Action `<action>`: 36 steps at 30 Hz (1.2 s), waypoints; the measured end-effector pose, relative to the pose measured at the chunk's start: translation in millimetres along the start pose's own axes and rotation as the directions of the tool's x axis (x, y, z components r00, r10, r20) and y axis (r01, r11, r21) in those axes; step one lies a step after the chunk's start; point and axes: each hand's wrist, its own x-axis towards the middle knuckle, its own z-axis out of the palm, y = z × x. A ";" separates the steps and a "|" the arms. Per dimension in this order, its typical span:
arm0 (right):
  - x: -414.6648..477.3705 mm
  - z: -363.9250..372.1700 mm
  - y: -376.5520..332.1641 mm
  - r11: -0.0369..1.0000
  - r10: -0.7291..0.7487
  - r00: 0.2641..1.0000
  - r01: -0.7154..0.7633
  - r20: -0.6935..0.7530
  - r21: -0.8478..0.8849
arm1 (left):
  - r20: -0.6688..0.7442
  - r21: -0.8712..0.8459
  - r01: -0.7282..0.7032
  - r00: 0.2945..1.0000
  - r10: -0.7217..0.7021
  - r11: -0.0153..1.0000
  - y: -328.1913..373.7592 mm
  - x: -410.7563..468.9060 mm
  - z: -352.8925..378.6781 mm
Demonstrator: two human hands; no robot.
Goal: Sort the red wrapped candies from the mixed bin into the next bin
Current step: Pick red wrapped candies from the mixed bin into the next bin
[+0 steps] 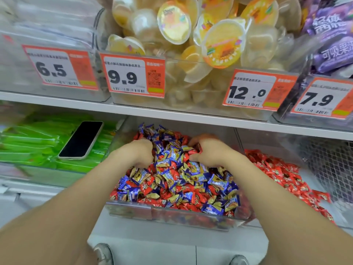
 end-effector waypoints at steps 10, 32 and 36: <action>-13.5 2.9 -3.6 0.930 -0.145 0.986 0.165 -0.083 0.328 | -0.089 -0.579 -0.277 0.956 0.279 0.767 -18.2 -3.6 -3.4; -13.2 30.3 -18.1 0.969 -0.221 0.972 0.229 -0.083 0.094 | -0.260 -0.111 -0.500 0.849 0.460 0.859 1.8 -10.6 23.9; -12.0 27.2 -17.0 0.974 -0.212 0.976 0.216 -0.056 0.063 | -0.353 -0.118 -0.525 0.816 0.458 0.843 2.9 -7.4 28.4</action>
